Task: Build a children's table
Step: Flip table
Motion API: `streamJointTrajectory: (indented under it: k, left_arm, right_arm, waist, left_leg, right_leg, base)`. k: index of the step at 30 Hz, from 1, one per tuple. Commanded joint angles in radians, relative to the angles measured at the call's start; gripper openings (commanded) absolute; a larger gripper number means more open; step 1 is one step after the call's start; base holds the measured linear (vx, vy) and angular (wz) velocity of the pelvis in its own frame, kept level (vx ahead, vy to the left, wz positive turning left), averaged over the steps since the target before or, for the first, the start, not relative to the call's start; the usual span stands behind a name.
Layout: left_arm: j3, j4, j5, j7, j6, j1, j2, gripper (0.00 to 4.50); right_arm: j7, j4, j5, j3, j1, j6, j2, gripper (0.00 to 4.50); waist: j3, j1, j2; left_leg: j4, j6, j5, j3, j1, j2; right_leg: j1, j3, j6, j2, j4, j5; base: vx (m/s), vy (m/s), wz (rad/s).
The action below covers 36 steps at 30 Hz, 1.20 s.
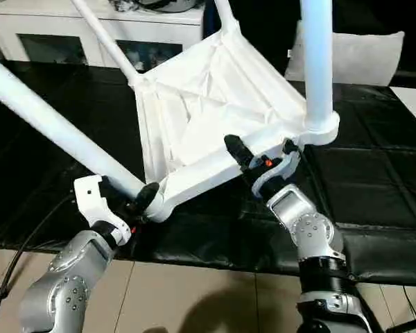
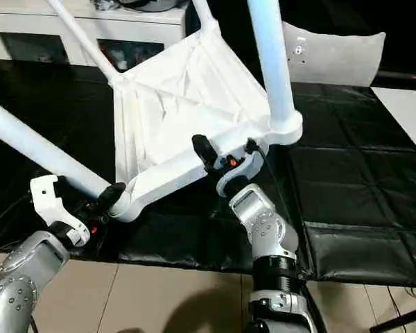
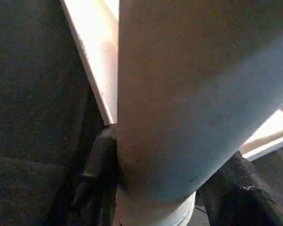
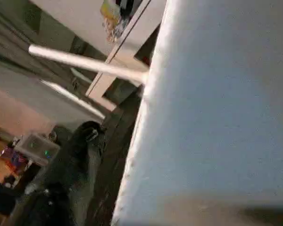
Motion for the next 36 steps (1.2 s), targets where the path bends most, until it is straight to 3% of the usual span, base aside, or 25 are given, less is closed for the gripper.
streamJointTrajectory:
  k: [1,7,8,11,12,19,22,26,28,30,32,35,36]
  left_arm:
    - [-0.113,0.016,-0.041,-0.081,0.057,0.025,-0.017,2.07]
    - [-0.15,0.001,-0.027,-0.122,0.04,0.031,0.003,2.07]
    - [-0.166,-0.004,-0.02,-0.139,0.035,0.033,0.013,2.07]
    - [-0.199,-0.011,0.0,-0.169,0.02,0.035,0.033,2.07]
    - [-0.208,-0.011,0.006,-0.171,0.016,0.035,0.039,2.07]
    - [-0.198,0.011,0.05,-0.155,-0.033,0.032,0.04,2.07]
    - [-0.166,0.036,0.081,-0.138,-0.102,0.017,0.039,2.77]
    - [-0.137,0.025,0.07,-0.154,-0.147,0.014,0.044,2.88]
    - [-0.115,0.01,0.072,-0.184,-0.189,0.017,0.067,3.26]
    - [-0.097,0.001,0.073,-0.203,-0.213,0.019,0.08,3.27]
    - [-0.08,-0.008,0.066,-0.217,-0.236,0.021,0.086,3.34]
    - [-0.076,-0.013,0.07,-0.224,-0.251,0.022,0.098,3.67]
    - [-0.079,-0.017,0.08,-0.232,-0.265,0.028,0.11,3.67]
  right_arm:
    - [0.012,0.013,0.042,0.023,-0.073,0.001,0.051,3.51]
    - [0.012,0.049,0.086,-0.021,-0.1,-0.022,0.085,2.95]
    - [0.01,0.053,0.091,-0.027,-0.104,-0.024,0.088,2.86]
    - [0.012,0.058,0.096,-0.032,-0.11,-0.033,0.091,2.64]
    - [0.015,0.063,0.092,-0.029,-0.112,-0.042,0.088,2.53]
    - [0.012,0.068,0.094,-0.028,-0.114,-0.059,0.076,2.09]
    - [0.001,0.069,0.068,-0.03,-0.122,-0.103,0.067,2.03]
    - [-0.012,0.059,0.061,-0.042,-0.132,-0.133,0.053,2.02]
    - [-0.038,0.037,0.073,-0.077,-0.146,-0.179,0.039,2.02]
    - [-0.066,0.032,0.068,-0.102,-0.16,-0.227,0.018,2.01]
    - [-0.105,0.027,0.045,-0.121,-0.169,-0.268,-0.011,2.01]
    - [-0.128,0.012,0.002,-0.116,-0.167,-0.289,-0.049,2.01]
    - [-0.143,-0.006,-0.056,-0.105,-0.154,-0.323,-0.091,2.01]
  waist:
    - [-0.054,0.006,0.004]
    - [-0.055,0.009,0.003]
    - [-0.055,0.008,0.009]
    - [-0.054,0.009,0.005]
    - [-0.054,0.011,0.012]
    - [-0.056,0.009,0.008]
    - [-0.055,0.01,0.007]
    - [-0.058,0.011,0.006]
    - [-0.057,0.013,0.005]
    - [-0.057,0.012,0.005]
    - [-0.059,0.015,0.011]
    - [-0.06,0.02,0.008]
    - [-0.061,0.024,0.009]
  left_leg:
    - [-0.083,0.023,-0.048,-0.042,-0.002,0.106]
    - [-0.081,0.032,-0.036,-0.037,-0.003,0.104]
    - [-0.081,0.031,-0.039,-0.038,-0.003,0.104]
    - [-0.081,0.03,-0.045,-0.036,-0.005,0.101]
    - [-0.079,0.03,-0.05,-0.036,-0.005,0.1]
    - [-0.077,0.043,-0.029,-0.035,-0.006,0.1]
    - [-0.076,0.047,-0.031,-0.034,-0.005,0.098]
    - [-0.077,0.042,-0.027,-0.035,-0.004,0.103]
    - [-0.078,0.043,-0.036,-0.034,-0.005,0.101]
    - [-0.078,0.042,-0.029,-0.034,-0.004,0.101]
    - [-0.076,0.04,-0.016,-0.032,0.0,0.101]
    - [-0.074,0.041,-0.005,-0.029,0.0,0.098]
    - [-0.073,0.04,0.002,-0.03,0.001,0.099]
  right_leg:
    - [0.049,0.099,-0.1,-0.141,-0.062,-0.173]
    - [0.049,0.1,-0.103,-0.141,-0.061,-0.171]
    - [0.046,0.099,-0.1,-0.139,-0.062,-0.173]
    - [0.047,0.1,-0.096,-0.14,-0.061,-0.192]
    - [0.045,0.1,-0.094,-0.141,-0.063,-0.208]
    - [0.045,0.098,-0.102,-0.137,-0.058,-0.173]
    - [0.043,0.098,-0.099,-0.136,-0.061,-0.181]
    - [0.042,0.099,-0.111,-0.137,-0.053,-0.139]
    - [0.044,0.099,-0.11,-0.139,-0.055,-0.147]
    - [0.042,0.099,-0.106,-0.137,-0.052,-0.143]
    - [0.039,0.099,-0.112,-0.135,-0.048,-0.119]
    - [0.038,0.099,-0.114,-0.133,-0.044,-0.09]
    - [0.037,0.098,-0.108,-0.131,-0.043,-0.087]
  base:
    - [0.0,0.0,0.0]
    - [0.0,0.0,0.0]
    - [0.0,0.0,0.0]
    - [0.0,0.0,0.0]
    - [0.0,0.0,0.0]
    - [0.0,0.0,0.0]
    - [0.0,0.0,0.0]
    - [0.0,0.0,0.0]
    - [0.0,0.0,0.0]
    - [0.0,0.0,0.0]
    - [0.0,0.0,0.0]
    - [0.0,0.0,0.0]
    - [0.0,0.0,0.0]
